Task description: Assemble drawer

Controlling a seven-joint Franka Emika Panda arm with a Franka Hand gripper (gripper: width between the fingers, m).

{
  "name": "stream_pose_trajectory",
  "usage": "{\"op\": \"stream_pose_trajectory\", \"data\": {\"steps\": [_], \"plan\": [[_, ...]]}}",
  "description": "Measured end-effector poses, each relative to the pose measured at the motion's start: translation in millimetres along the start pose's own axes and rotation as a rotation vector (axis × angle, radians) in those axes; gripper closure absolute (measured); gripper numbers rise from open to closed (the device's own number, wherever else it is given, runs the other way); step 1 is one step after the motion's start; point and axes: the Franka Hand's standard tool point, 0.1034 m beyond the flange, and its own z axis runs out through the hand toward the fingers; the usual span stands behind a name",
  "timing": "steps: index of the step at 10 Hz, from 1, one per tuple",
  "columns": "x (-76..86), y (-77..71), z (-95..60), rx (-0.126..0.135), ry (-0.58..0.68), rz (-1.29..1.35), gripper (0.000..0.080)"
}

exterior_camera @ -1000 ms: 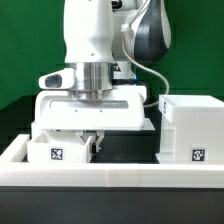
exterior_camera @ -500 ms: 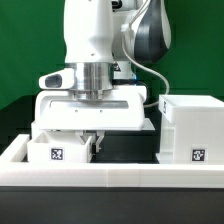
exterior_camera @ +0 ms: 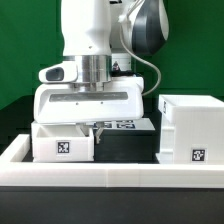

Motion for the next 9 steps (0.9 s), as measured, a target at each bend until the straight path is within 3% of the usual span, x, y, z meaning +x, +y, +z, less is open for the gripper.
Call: {"op": "stream_pose_trajectory", "data": {"steps": [2,5,9], "plan": [[-1.4,0.8,1.8,0.0,-0.004,-0.031,0.0758],[2.7,-4.8,1.5,-0.028,-0.015,-0.34,0.0758],[2.8,-8.5,-2.4,-0.032,-0.03,-0.607,0.0758]]}}
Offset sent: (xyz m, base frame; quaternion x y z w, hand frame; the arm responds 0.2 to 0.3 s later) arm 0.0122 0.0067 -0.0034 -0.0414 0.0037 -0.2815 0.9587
